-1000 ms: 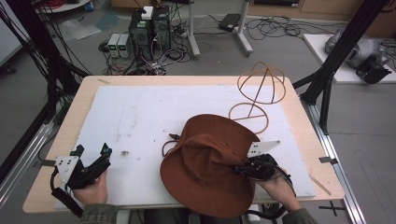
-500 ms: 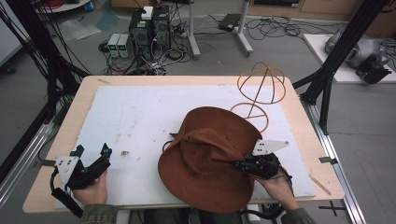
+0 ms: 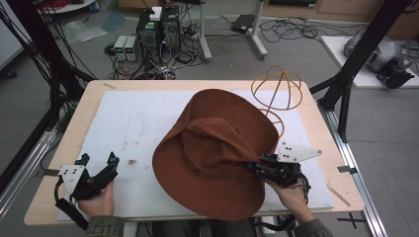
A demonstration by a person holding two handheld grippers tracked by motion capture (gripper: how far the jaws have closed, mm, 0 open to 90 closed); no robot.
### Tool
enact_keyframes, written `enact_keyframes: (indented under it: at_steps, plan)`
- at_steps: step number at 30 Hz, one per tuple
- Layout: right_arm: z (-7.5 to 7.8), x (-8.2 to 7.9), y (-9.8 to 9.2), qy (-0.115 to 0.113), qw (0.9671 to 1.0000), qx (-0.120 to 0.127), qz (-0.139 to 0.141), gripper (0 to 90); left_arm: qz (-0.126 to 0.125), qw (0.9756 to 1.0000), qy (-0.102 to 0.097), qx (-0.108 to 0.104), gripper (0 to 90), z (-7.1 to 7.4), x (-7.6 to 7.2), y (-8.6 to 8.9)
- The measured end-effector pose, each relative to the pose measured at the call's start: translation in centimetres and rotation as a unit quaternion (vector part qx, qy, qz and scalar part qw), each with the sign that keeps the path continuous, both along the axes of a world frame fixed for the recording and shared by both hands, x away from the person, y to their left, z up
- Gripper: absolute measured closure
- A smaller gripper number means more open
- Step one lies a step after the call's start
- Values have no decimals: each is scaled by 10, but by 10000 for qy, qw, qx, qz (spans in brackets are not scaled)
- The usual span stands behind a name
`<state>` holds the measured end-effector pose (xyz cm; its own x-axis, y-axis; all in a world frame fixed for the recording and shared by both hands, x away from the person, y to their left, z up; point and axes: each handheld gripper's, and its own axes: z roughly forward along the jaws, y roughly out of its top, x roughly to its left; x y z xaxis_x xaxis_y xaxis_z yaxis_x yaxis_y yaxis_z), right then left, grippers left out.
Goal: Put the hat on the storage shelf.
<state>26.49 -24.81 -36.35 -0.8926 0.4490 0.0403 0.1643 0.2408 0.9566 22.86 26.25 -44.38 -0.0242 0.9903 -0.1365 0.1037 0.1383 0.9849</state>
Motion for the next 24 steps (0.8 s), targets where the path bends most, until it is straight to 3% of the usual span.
enact_keyframes:
  at_steps: [9, 12, 13, 14, 16, 17, 19, 20, 24]
  plan:
    - [25, -1, -4, -345, 9990, 274, -109, 892, 2, 10000, 13, -30, 160, -1, 0, -1]
    - [41, 1, -5, -567, 9968, 327, -455, 891, 14, 9999, 19, -106, 160, -3, 1, -2]
    - [41, 1, -5, -567, 9968, 327, -455, 891, -8, 9999, 43, -119, 160, -3, 2, -3]
    - [51, 4, -7, -684, 9948, 332, -672, 891, -22, 9999, 37, -116, 160, -3, 3, -5]
    - [54, 5, -7, -684, 9944, 348, -730, 891, -53, 9999, 51, -92, 160, -3, 3, -6]
    - [65, 8, -10, -758, 9921, 400, -915, 891, -73, 9999, 47, -78, 160, -4, 4, -7]
    - [69, 10, -11, -779, 9911, 420, -991, 891, -104, 9999, 57, -56, 160, -4, 5, -8]
    - [78, 14, -13, -828, 9889, 464, -1142, 891, -121, 9999, 47, -60, 160, -4, 5, -9]
    - [93, 22, -18, -888, 9852, 533, -1368, 890, -129, 9999, 34, -65, 160, -4, 6, -9]
